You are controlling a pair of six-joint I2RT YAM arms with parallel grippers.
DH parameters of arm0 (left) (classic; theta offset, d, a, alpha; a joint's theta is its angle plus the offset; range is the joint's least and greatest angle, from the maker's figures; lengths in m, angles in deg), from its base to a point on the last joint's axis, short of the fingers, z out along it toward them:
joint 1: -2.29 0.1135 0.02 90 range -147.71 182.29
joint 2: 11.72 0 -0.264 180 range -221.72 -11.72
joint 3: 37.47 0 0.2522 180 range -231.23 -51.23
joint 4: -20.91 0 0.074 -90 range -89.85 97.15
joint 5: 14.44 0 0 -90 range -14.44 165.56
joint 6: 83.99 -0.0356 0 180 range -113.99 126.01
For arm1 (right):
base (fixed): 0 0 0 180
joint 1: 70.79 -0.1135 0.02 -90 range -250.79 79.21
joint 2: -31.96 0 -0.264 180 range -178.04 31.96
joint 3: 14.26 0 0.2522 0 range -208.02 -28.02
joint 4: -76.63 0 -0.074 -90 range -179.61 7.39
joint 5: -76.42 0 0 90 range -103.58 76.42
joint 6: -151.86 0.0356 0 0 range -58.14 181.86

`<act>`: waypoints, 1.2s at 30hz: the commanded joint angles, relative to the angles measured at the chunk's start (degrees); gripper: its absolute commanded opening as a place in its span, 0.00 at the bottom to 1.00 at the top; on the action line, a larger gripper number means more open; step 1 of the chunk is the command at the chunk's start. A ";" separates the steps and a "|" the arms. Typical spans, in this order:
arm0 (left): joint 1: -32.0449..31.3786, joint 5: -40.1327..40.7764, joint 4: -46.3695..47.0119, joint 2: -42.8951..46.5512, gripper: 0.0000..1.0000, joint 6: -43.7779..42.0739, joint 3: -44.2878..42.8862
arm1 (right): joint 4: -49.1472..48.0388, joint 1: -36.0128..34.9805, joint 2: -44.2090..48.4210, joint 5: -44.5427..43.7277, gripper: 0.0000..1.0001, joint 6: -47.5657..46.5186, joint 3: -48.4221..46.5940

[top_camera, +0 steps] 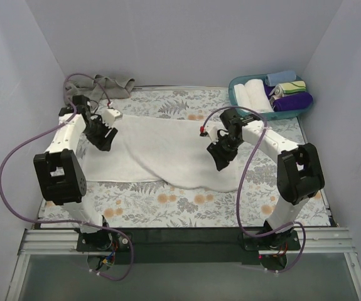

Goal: Roll the towels
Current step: Flatten the towel

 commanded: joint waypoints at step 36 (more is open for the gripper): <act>9.47 -7.37 -8.87 4.34 0.49 -9.22 10.99 | 3.80 13.41 4.35 -1.13 0.27 -2.11 7.48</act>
